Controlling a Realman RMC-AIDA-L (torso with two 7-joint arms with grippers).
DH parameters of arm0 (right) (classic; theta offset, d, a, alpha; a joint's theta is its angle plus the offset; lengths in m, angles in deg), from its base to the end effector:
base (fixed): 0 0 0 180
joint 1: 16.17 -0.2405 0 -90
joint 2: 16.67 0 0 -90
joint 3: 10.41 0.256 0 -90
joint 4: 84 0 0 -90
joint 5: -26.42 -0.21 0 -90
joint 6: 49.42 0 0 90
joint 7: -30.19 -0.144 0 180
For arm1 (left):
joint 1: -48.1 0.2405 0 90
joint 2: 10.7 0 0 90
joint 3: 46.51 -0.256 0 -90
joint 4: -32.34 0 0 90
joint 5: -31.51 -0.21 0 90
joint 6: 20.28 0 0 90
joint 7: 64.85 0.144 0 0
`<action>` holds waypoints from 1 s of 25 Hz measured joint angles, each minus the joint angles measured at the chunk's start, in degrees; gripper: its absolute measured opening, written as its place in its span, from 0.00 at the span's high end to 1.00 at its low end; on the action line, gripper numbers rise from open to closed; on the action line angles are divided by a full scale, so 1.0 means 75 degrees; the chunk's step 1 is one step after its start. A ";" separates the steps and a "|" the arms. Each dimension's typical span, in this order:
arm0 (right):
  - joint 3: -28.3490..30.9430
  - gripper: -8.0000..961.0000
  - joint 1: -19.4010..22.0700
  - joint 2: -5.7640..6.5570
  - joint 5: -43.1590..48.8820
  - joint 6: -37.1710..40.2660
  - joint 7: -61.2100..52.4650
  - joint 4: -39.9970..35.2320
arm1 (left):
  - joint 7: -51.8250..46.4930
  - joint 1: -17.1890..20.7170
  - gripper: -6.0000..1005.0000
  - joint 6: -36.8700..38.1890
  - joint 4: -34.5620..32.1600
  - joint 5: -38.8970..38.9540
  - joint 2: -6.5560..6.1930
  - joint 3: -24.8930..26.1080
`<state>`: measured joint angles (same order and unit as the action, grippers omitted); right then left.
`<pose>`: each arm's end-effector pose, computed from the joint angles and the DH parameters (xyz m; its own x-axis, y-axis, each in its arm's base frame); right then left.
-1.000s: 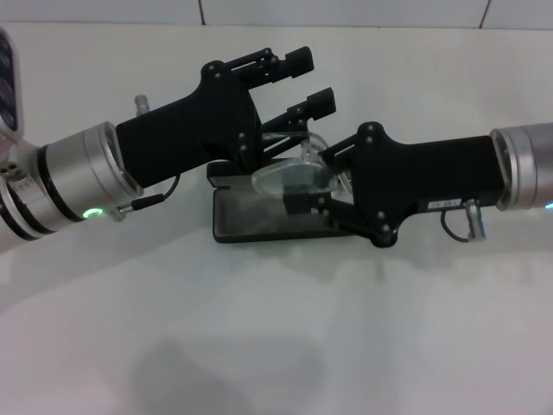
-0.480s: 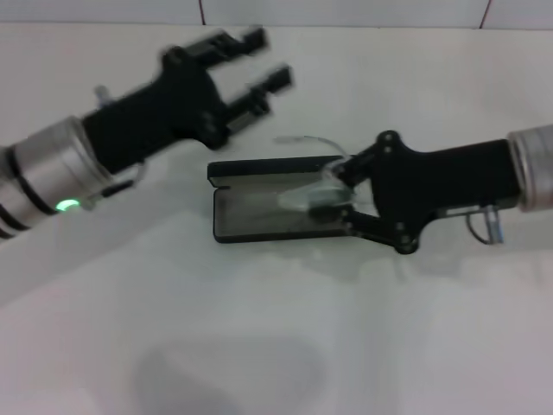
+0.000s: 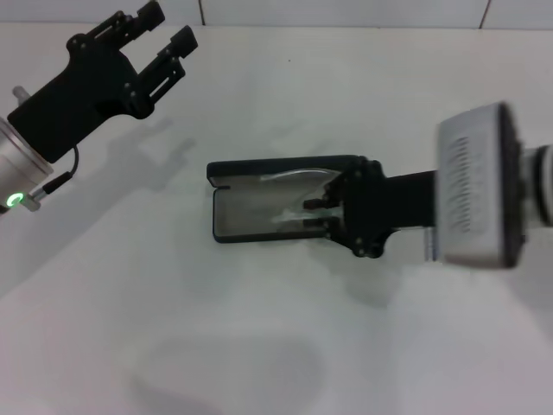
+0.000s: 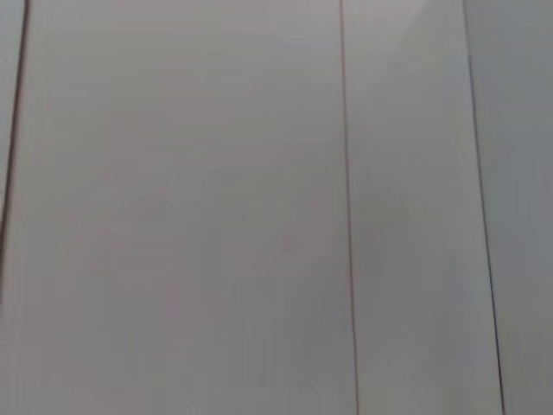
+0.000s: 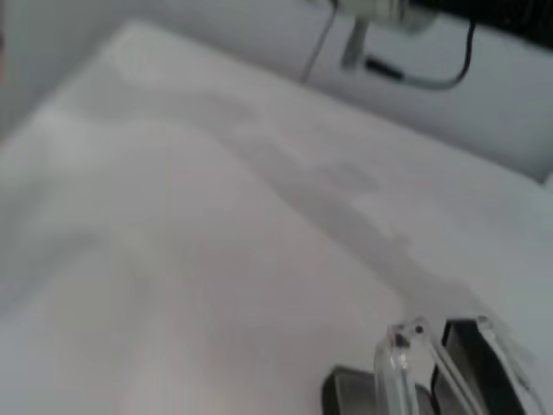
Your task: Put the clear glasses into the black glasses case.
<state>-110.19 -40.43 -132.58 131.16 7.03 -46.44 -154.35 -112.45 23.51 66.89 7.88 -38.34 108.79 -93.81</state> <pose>0.1519 0.3305 -0.0695 0.9330 0.3557 -0.0542 0.3241 -0.8963 -0.3028 -0.2600 0.3288 0.0206 0.5806 -0.1390 0.8022 0.4890 -0.7283 -0.4801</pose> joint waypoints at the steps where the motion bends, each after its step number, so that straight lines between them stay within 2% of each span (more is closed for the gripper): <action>1: -0.0268 0.87 -0.0002 -0.0005 0.0099 -0.0430 -0.0015 0.0025 | -0.0012 0.0000 0.48 -0.0052 -0.0003 -0.0001 0.0000 0.0000; 6: -0.1436 0.87 -0.0045 -0.0016 0.0238 -0.2213 -0.0020 0.0310 | -0.0091 -0.0022 0.48 -0.0182 -0.0029 0.0010 -0.0006 0.0005; 14: -0.2287 0.87 -0.0056 -0.0037 0.0274 -0.3687 -0.0013 0.0551 | -0.0129 -0.0125 0.48 -0.0379 -0.0058 0.0018 -0.0012 0.0007; 25: -0.2544 0.87 -0.0051 -0.0038 0.0285 -0.4017 0.0037 0.0648 | -0.0193 -0.0210 0.48 -0.0385 -0.0101 0.0032 0.0005 -0.0006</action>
<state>-129.27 -40.81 -132.86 133.29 -23.10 -46.16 -149.49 -113.89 21.94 64.00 7.13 -38.10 108.83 -93.85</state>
